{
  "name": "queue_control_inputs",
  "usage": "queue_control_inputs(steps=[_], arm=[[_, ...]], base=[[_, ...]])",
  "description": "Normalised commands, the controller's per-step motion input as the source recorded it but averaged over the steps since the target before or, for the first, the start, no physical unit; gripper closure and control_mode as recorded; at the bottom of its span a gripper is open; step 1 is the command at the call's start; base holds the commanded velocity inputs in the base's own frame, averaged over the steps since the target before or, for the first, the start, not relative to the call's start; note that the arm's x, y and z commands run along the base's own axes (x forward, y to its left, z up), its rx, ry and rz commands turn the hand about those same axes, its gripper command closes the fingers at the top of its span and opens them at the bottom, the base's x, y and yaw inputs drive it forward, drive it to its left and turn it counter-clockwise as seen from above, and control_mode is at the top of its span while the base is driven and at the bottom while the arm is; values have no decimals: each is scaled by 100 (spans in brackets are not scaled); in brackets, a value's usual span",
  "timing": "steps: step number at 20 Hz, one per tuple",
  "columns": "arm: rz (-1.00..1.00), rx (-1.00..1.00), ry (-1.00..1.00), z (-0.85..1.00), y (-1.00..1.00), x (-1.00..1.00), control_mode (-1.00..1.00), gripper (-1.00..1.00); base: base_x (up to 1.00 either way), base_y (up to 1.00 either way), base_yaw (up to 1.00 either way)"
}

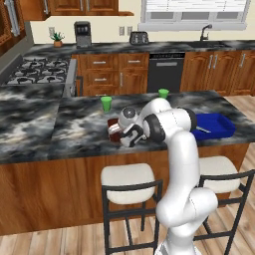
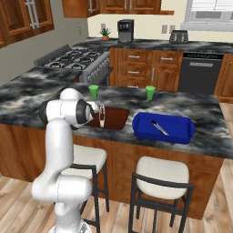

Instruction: Gather the onion and eggplant from the fridge and place them on a tray on the dining counter. Then gather the fish and chicken drumstick from the fridge and place them on the other tray.

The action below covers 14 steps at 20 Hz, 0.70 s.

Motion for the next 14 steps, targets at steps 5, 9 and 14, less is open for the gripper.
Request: queue_control_inputs(steps=[5,9,14], arm=[[0,1,-12,3,-8,11,-100,-100],[0,8,-6,30,0,2,-100,-100],[0,12,0,80,-14,-34,-100,-100]], base=[[0,0,0],[0,0,0],[0,0,0]])
